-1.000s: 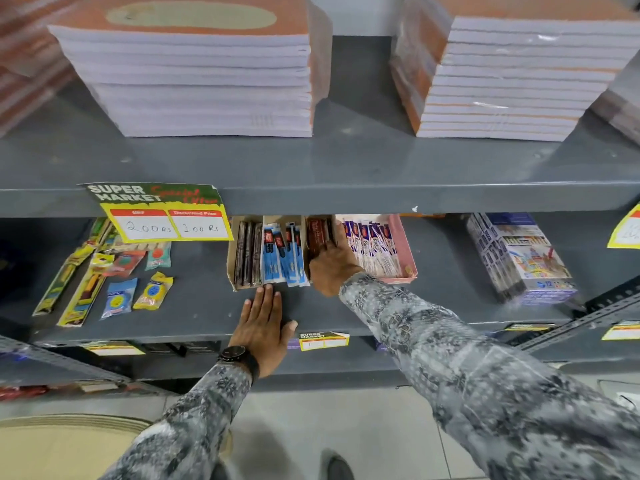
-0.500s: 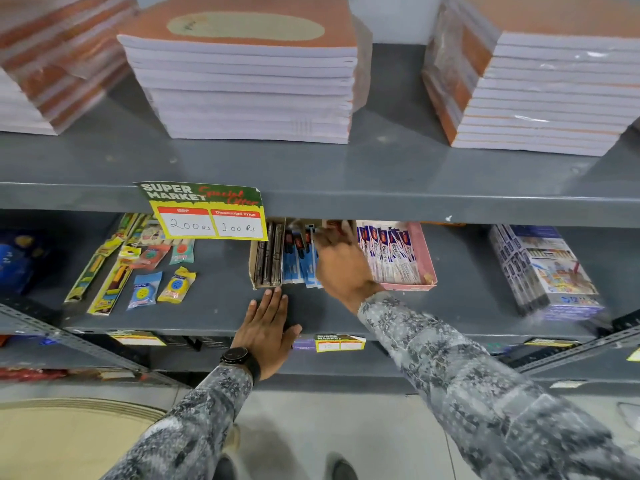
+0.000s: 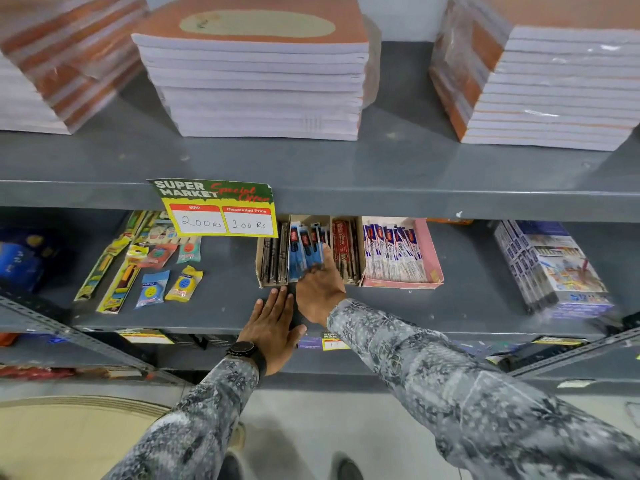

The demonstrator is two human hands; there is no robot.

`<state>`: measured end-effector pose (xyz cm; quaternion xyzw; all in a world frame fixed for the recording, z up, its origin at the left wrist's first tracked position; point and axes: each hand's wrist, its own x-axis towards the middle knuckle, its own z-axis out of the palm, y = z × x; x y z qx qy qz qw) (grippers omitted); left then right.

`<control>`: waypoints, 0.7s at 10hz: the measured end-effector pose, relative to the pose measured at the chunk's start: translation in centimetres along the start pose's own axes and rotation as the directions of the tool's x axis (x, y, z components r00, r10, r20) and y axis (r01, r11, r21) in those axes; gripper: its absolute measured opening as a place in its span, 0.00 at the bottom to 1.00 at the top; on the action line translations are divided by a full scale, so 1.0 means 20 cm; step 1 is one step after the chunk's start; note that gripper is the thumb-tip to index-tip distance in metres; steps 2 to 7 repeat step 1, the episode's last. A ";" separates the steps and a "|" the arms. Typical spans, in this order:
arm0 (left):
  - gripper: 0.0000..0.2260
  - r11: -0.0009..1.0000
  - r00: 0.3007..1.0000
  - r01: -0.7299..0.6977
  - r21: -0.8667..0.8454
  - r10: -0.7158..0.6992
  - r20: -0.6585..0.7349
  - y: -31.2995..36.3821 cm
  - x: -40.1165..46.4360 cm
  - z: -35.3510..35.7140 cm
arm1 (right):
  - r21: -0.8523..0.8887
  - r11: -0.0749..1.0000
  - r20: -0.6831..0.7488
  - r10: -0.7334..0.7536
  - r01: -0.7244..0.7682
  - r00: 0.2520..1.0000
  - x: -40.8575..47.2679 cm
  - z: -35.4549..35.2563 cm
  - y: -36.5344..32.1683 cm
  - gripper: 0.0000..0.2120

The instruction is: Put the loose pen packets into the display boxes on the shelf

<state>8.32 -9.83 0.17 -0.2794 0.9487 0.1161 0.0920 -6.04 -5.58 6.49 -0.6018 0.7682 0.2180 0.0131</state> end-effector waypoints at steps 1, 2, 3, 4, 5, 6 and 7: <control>0.31 0.999 0.999 0.042 -0.011 -0.043 -0.012 0.00 0.00 -0.05 | -0.059 0.998 -0.034 0.022 -0.024 0.999 -0.02 0.02 0.06 0.25; 0.31 0.999 0.999 0.042 -0.011 -0.043 -0.012 0.00 0.00 -0.05 | -0.059 0.998 -0.034 0.022 -0.024 0.999 -0.02 0.02 0.06 0.25; 0.31 0.999 0.999 0.042 -0.011 -0.043 -0.012 0.00 0.00 -0.05 | -0.059 0.998 -0.034 0.022 -0.024 0.999 -0.02 0.02 0.06 0.25; 0.31 0.999 0.999 0.042 -0.011 -0.043 -0.012 0.00 0.00 -0.05 | -0.059 0.998 -0.034 0.022 -0.024 0.999 -0.02 0.02 0.06 0.25; 0.31 0.999 0.999 0.042 -0.011 -0.043 -0.012 0.00 0.00 -0.05 | -0.059 0.998 -0.034 0.022 -0.024 0.999 -0.02 0.02 0.06 0.25; 0.31 0.999 0.999 0.042 -0.011 -0.043 -0.012 0.00 0.00 -0.05 | -0.059 0.998 -0.034 0.022 -0.024 0.999 -0.02 0.02 0.06 0.25; 0.31 0.999 0.999 0.042 -0.011 -0.043 -0.012 0.00 0.00 -0.05 | -0.059 0.998 -0.034 0.022 -0.024 0.999 -0.02 0.02 0.06 0.25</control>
